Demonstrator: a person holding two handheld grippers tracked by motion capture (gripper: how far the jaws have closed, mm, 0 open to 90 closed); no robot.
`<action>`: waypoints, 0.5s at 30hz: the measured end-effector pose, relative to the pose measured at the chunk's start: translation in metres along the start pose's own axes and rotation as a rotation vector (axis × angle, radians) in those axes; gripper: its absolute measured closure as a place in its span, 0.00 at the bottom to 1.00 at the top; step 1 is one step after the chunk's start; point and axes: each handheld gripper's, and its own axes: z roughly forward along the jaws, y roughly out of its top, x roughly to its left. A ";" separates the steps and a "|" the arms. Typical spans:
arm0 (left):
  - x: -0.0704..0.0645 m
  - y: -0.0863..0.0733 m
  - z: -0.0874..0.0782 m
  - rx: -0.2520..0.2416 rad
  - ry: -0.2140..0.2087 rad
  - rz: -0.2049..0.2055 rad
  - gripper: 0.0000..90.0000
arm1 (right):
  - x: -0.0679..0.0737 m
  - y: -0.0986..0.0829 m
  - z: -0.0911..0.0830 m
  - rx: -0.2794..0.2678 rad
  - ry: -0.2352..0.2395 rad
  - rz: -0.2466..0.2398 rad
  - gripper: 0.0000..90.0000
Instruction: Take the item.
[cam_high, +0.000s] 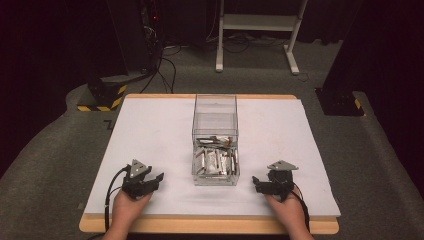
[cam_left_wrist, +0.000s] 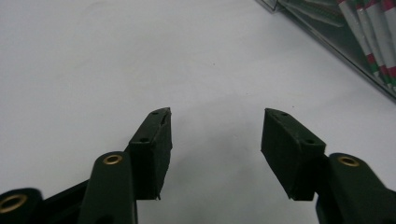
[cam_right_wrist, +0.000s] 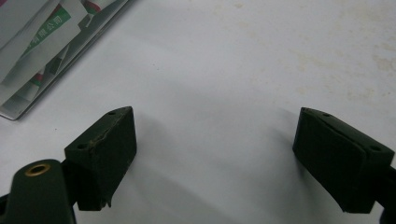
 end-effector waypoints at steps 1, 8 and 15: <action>0.000 0.000 0.000 0.000 0.000 0.000 0.49 | 0.000 0.000 0.000 0.000 0.000 0.000 0.15; 0.000 0.000 -0.005 -0.038 -0.012 -0.010 0.51 | 0.000 0.000 0.000 0.000 0.000 0.001 0.15; -0.005 0.003 -0.007 -0.051 -0.018 0.007 0.52 | 0.000 0.000 0.000 0.000 0.000 0.000 0.15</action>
